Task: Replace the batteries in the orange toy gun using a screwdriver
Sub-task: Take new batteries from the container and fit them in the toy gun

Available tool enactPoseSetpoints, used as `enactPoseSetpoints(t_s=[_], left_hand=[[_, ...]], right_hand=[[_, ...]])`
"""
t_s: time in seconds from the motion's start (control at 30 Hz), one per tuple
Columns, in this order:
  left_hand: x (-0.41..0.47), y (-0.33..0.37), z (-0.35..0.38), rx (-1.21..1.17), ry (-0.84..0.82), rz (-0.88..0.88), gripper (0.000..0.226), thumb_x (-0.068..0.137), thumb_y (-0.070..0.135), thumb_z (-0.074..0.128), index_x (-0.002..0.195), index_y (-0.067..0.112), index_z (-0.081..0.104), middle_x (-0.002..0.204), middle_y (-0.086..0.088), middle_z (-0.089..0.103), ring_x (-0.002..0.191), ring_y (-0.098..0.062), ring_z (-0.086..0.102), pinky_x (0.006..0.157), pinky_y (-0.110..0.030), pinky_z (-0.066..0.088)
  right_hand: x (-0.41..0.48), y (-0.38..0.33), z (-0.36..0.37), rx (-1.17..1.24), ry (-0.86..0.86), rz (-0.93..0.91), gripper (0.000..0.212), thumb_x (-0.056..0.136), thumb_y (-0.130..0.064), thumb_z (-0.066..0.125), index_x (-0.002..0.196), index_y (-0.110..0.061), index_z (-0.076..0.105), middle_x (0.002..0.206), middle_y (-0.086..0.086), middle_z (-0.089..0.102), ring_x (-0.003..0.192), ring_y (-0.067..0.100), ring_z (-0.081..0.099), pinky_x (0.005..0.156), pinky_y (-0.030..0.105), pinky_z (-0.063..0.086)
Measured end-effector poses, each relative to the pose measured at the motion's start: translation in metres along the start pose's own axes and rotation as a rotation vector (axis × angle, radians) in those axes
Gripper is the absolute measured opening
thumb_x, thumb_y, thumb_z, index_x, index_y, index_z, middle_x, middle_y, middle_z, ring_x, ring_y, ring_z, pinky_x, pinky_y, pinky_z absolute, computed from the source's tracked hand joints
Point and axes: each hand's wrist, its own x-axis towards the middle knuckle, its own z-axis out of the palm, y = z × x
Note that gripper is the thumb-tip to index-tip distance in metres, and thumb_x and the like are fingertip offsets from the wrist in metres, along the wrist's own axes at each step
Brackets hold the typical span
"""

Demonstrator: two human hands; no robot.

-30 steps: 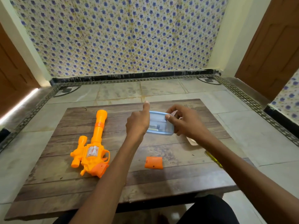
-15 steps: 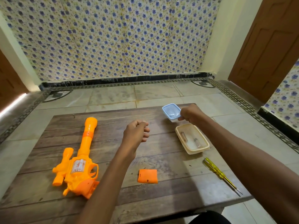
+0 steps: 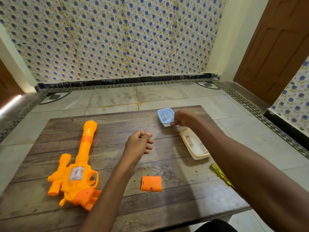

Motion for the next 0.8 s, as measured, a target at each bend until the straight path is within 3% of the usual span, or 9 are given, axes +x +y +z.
enactPoseSetpoints(t_s=[0.1,0.17,0.2,0.27,0.33,0.4,0.53,0.67,0.8], left_hand=[[0.0,-0.002,-0.001,-0.006,-0.004,-0.001,0.019,0.101,0.023,0.053,0.103,0.009,0.066,0.09,-0.009,0.066,0.074,-0.02,0.059,0.068,-0.032,0.049],[-0.001,-0.003,-0.001,-0.016,-0.004,-0.009,0.018,0.101,0.023,0.053,0.103,0.01,0.066,0.09,-0.009,0.066,0.075,-0.02,0.059,0.068,-0.032,0.05],[-0.001,-0.004,-0.001,-0.02,-0.004,-0.014,0.018,0.101,0.022,0.053,0.103,0.01,0.066,0.089,-0.008,0.066,0.075,-0.02,0.059,0.069,-0.032,0.05],[-0.003,-0.003,-0.001,-0.019,-0.005,-0.017,0.018,0.101,0.022,0.053,0.103,0.01,0.066,0.09,-0.009,0.066,0.076,-0.021,0.06,0.07,-0.032,0.051],[-0.007,-0.003,-0.002,-0.017,-0.015,-0.017,0.018,0.101,0.022,0.054,0.103,0.009,0.066,0.091,-0.009,0.066,0.076,-0.021,0.061,0.071,-0.032,0.052],[-0.011,-0.002,-0.003,-0.02,-0.024,-0.013,0.018,0.1,0.022,0.054,0.104,0.009,0.066,0.09,-0.009,0.066,0.076,-0.021,0.061,0.071,-0.032,0.052],[-0.019,0.001,-0.008,-0.023,-0.006,-0.007,0.017,0.1,0.021,0.054,0.103,0.008,0.066,0.088,-0.009,0.066,0.075,-0.021,0.059,0.069,-0.032,0.051],[-0.041,-0.003,-0.016,-0.004,0.017,-0.024,0.02,0.099,0.02,0.056,0.104,0.003,0.065,0.088,-0.011,0.065,0.074,-0.023,0.058,0.069,-0.034,0.049],[-0.061,-0.012,-0.016,0.006,0.021,-0.044,0.017,0.1,0.018,0.056,0.102,0.004,0.064,0.089,-0.013,0.064,0.073,-0.023,0.058,0.068,-0.034,0.048]], right_hand=[[-0.003,0.002,-0.002,-0.083,-0.025,-0.015,0.021,0.088,0.013,0.05,0.072,0.0,0.047,0.059,0.013,0.061,0.035,0.018,0.059,0.031,0.017,0.039],[-0.008,0.001,-0.005,-0.125,-0.062,-0.057,0.023,0.088,0.006,0.057,0.071,-0.007,0.05,0.036,0.0,0.056,0.058,0.019,0.064,0.042,0.016,0.048],[-0.011,0.001,-0.007,-0.149,-0.083,-0.076,0.023,0.089,0.002,0.057,0.071,-0.01,0.051,0.038,-0.004,0.059,0.064,0.019,0.063,0.044,0.017,0.049],[-0.02,-0.001,-0.011,-0.259,-0.042,-0.116,0.026,0.092,-0.002,0.055,0.068,-0.01,0.05,0.058,0.004,0.07,0.054,0.015,0.06,0.038,0.016,0.042],[-0.028,-0.005,-0.015,-0.262,0.01,-0.158,0.022,0.092,-0.004,0.058,0.071,-0.004,0.051,0.07,0.014,0.067,0.042,0.013,0.059,0.032,0.015,0.036],[-0.038,-0.007,-0.02,-0.272,0.061,-0.203,0.016,0.091,-0.009,0.062,0.078,-0.003,0.054,0.077,0.014,0.069,0.043,0.011,0.057,0.036,0.017,0.037],[-0.073,0.009,-0.022,-0.169,0.03,-0.29,0.017,0.088,-0.015,0.064,0.092,0.001,0.066,0.078,0.013,0.074,0.05,0.014,0.058,0.041,0.018,0.036],[-0.134,0.049,-0.022,-0.079,-0.041,-0.411,0.011,0.089,-0.017,0.064,0.082,-0.009,0.069,0.076,0.009,0.074,0.053,0.01,0.061,0.046,0.019,0.042],[-0.151,0.089,-0.033,-0.27,0.267,-0.532,0.006,0.084,-0.027,0.065,0.08,-0.025,0.069,0.083,-0.004,0.071,0.076,0.012,0.064,0.062,0.025,0.042]])
